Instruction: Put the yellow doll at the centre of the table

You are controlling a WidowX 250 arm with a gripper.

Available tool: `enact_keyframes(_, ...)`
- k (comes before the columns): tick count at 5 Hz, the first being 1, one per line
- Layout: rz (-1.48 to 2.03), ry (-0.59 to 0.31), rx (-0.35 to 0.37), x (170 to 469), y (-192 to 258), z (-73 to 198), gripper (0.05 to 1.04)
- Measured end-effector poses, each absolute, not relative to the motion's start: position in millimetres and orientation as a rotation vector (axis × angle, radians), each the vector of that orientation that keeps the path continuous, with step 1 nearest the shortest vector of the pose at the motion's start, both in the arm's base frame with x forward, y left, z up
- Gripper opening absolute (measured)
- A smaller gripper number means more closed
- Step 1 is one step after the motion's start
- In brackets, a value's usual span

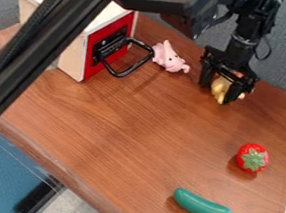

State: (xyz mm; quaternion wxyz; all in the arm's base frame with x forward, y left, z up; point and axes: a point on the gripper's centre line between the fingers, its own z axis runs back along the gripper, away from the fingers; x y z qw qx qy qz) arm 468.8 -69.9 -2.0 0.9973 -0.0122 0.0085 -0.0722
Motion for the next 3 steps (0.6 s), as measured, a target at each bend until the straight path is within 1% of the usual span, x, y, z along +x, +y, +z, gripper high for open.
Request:
enact_keyframes(1,-0.129,0.023,-0.015,466,-68,-8,0.495)
enact_keyframes(2,-0.139,-0.014,-0.026,465,-69,8,0.245)
enact_keyframes(3,-0.147,-0.080,-0.032,454,-69,42,0.104)
